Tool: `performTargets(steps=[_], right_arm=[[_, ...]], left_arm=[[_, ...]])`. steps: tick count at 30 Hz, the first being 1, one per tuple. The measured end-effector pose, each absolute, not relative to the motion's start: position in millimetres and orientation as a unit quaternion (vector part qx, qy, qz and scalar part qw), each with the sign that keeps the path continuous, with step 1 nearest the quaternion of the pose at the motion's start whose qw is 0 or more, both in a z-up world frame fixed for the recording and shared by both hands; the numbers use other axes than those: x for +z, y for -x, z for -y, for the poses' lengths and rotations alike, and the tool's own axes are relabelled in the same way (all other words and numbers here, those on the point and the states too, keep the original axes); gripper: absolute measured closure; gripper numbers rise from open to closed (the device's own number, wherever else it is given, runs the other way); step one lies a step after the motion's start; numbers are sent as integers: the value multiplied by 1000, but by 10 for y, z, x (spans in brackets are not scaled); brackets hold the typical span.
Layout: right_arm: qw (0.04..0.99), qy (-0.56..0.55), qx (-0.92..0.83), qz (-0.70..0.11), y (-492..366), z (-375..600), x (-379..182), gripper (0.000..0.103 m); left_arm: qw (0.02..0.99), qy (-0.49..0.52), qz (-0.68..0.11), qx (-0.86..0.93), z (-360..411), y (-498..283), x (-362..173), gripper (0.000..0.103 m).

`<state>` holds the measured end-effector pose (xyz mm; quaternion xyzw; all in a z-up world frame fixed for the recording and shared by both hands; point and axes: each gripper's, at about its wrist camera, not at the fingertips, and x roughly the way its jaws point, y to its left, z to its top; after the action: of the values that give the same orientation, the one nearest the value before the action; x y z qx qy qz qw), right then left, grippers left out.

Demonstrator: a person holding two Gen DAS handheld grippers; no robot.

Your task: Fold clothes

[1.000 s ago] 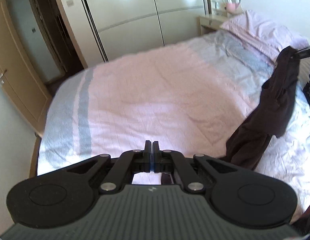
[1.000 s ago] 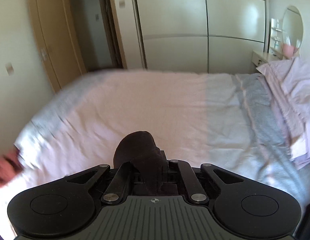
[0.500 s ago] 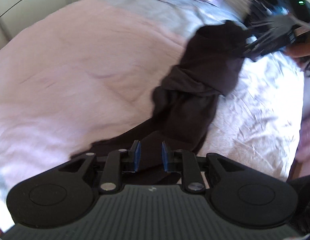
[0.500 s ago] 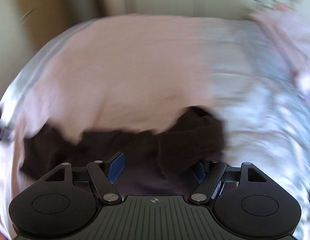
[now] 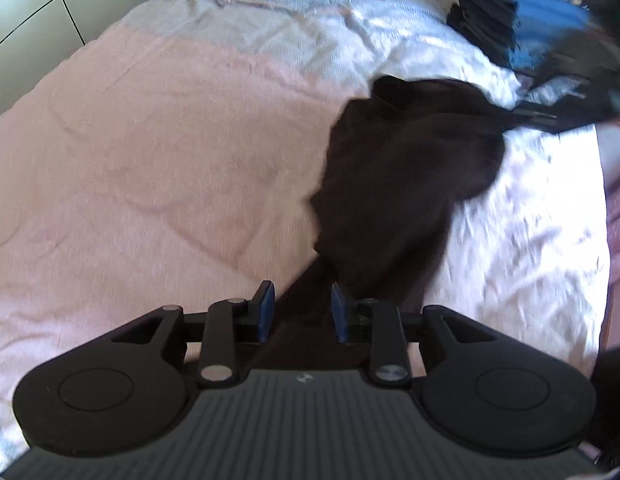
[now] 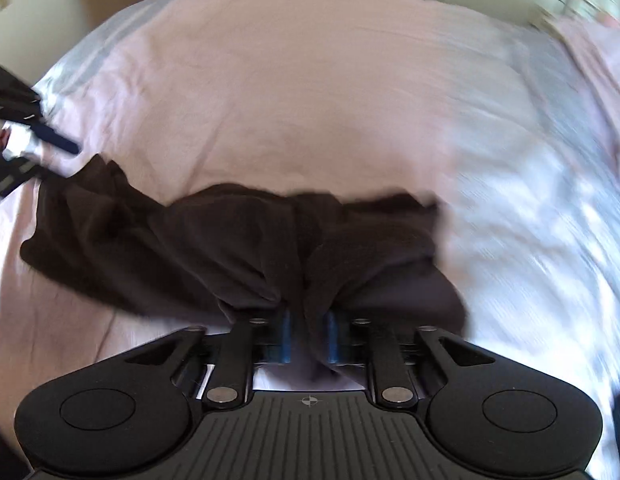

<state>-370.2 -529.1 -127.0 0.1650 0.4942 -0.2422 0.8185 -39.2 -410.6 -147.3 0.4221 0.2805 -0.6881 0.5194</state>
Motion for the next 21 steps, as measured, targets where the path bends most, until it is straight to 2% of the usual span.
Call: performTargets(steps=[1,2,5,7,8,10,11,12,13,14,15,16,21], right_arm=[[808,-179,-258,-499,3952,5229,-1183,96],[791,-184,-278,-514,4192,5184,-1161,103],[730,-233,-346,-541,4907,5138,-1247,103],[687,-272,-390,-550,5361,5130,-1336,103],[686,-284,-400,-537,5460,5124,-1330,103],[697,-313,-402,-505,5498,5136,-1326,96],[705,-327,-399,-487,5446,5166,-1334,74],[713,-341,-395,-468,5393,5195,-1342,33],[721,-355,-391,-449,5333,5226,-1354,19],[730,-371,-383,-427,5234,5264,-1391,16],[739,-387,-374,-405,5135,5303,-1428,16],[746,-404,-366,-383,5033,5345,-1465,16],[732,-539,-324,-263,4635,5463,-1622,16]], left_arm=[[517,-417,-282,-692,4222,430,-1508,76],[515,-412,-285,-696,4343,473,-1551,76],[500,-400,-293,-710,4734,651,-1729,69],[484,-407,-294,-717,4985,793,-1911,44],[478,-415,-298,-715,5108,848,-2028,38],[468,-428,-312,-707,5344,918,-2277,35],[463,-432,-325,-702,5455,928,-2400,35],[458,-428,-351,-696,5560,907,-2513,36],[452,-412,-390,-689,5644,858,-2608,49],[441,-386,-437,-682,5693,794,-2672,65],[427,-358,-485,-674,5733,727,-2727,90],[424,-340,-505,-670,5729,683,-2705,94],[455,-284,-465,-705,5397,344,-1979,100]])
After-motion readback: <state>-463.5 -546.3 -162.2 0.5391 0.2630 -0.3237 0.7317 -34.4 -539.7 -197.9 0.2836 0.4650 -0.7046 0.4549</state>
